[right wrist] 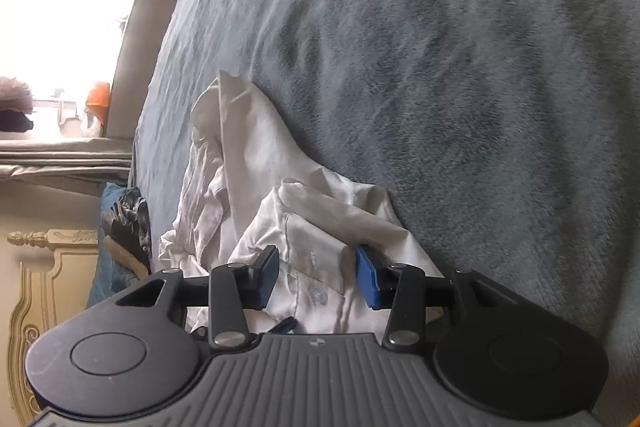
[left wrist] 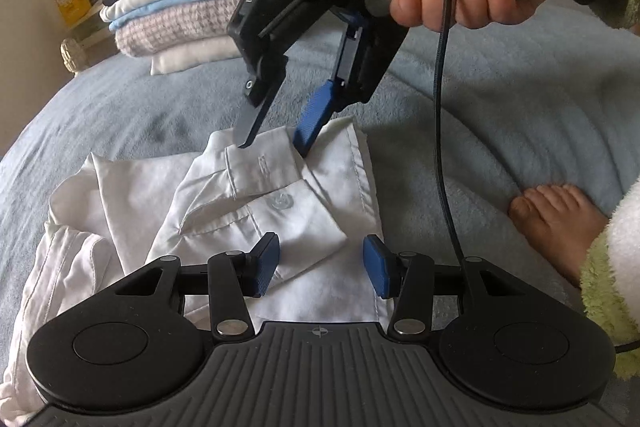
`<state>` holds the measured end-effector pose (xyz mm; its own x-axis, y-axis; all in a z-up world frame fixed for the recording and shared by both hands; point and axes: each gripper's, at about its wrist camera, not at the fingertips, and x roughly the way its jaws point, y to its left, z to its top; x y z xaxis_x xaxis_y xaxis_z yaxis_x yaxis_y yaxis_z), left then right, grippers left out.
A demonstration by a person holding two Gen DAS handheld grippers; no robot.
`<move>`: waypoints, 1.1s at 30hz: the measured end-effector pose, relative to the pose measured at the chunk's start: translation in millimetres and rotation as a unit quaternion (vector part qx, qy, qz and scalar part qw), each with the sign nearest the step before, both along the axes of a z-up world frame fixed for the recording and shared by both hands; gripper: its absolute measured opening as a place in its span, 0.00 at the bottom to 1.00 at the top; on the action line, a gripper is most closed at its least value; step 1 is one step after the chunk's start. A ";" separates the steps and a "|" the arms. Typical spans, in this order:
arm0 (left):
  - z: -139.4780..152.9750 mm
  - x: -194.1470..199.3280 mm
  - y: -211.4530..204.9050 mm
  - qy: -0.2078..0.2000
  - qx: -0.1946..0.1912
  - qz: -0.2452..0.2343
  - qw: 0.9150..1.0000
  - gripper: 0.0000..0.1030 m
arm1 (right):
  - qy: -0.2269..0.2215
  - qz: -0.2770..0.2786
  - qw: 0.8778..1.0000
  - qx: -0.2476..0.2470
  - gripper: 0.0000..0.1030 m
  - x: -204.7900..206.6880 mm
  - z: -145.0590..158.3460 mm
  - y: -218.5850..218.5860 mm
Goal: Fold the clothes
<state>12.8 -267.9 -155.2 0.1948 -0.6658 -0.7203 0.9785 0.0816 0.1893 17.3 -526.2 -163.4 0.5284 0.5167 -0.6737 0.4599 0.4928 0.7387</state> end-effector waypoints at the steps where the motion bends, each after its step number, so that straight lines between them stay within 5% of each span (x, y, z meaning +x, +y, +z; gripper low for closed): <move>1: 0.7 0.9 2.2 0.001 -0.002 0.003 1.000 0.44 | -0.003 0.002 1.000 0.000 0.41 2.0 0.3 1.3; 9: 11.8 23.5 19.1 0.037 -0.034 0.063 0.997 0.35 | -0.042 0.027 0.999 0.015 0.11 11.8 13.6 9.6; 18: 28.5 65.2 37.8 0.051 -0.081 0.160 0.982 0.35 | -0.091 0.049 0.993 0.052 0.09 62.7 30.5 15.6; 22: 34.6 100.1 45.9 0.050 -0.103 0.240 0.964 0.36 | -0.105 0.045 0.991 0.068 0.14 106.2 26.5 21.4; 25: 37.6 135.1 60.5 0.085 -0.123 0.322 0.935 0.36 | -0.133 0.031 0.988 0.075 0.32 130.2 21.7 19.1; 27: 40.7 150.2 73.7 0.114 -0.135 0.352 0.919 0.36 | -0.148 0.022 0.986 0.080 0.35 136.7 22.2 15.4; 30: 47.3 147.4 88.4 0.124 -0.150 0.327 0.925 0.38 | -0.165 0.028 0.981 0.095 0.38 129.1 30.4 9.8; 33: 50.6 126.2 81.6 0.116 -0.142 0.242 0.953 0.41 | -0.151 0.044 0.984 0.089 0.43 108.8 37.2 3.0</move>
